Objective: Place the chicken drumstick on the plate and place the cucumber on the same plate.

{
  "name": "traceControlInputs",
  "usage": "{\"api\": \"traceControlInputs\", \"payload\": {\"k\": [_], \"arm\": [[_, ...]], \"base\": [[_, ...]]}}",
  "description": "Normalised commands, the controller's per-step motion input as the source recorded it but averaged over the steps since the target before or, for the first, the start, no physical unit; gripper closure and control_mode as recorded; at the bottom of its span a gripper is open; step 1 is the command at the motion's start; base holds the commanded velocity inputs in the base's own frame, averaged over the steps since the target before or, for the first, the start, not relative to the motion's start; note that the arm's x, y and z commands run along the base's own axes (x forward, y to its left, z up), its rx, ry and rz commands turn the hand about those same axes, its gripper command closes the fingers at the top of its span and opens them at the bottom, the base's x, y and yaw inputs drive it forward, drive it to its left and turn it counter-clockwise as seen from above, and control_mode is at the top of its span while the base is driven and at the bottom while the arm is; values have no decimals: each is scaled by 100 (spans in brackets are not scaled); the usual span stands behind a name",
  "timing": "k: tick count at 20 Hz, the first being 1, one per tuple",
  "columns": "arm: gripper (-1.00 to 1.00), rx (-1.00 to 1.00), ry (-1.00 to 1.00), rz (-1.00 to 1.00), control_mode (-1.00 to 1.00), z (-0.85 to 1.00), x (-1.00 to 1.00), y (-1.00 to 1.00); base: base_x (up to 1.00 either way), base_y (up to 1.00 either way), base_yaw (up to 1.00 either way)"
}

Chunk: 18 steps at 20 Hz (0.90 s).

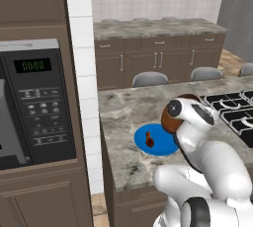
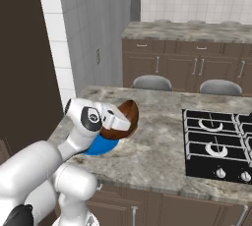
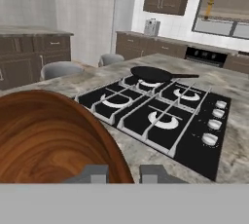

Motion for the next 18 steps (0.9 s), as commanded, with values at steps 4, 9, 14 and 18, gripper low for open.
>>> {"api": "traceControlInputs", "payload": {"k": [4,9,14,18], "arm": [[100,-2,0,0,-100,13,-1,10],[100,-8,-1,0,-100,15,0,5],[100,-18,-8,0,-100,13,-5,3],[100,-20,-11,0,-100,2,-1,9]], "base": [[0,0,0],[0,0,0],[0,0,0],[0,0,0]]}}
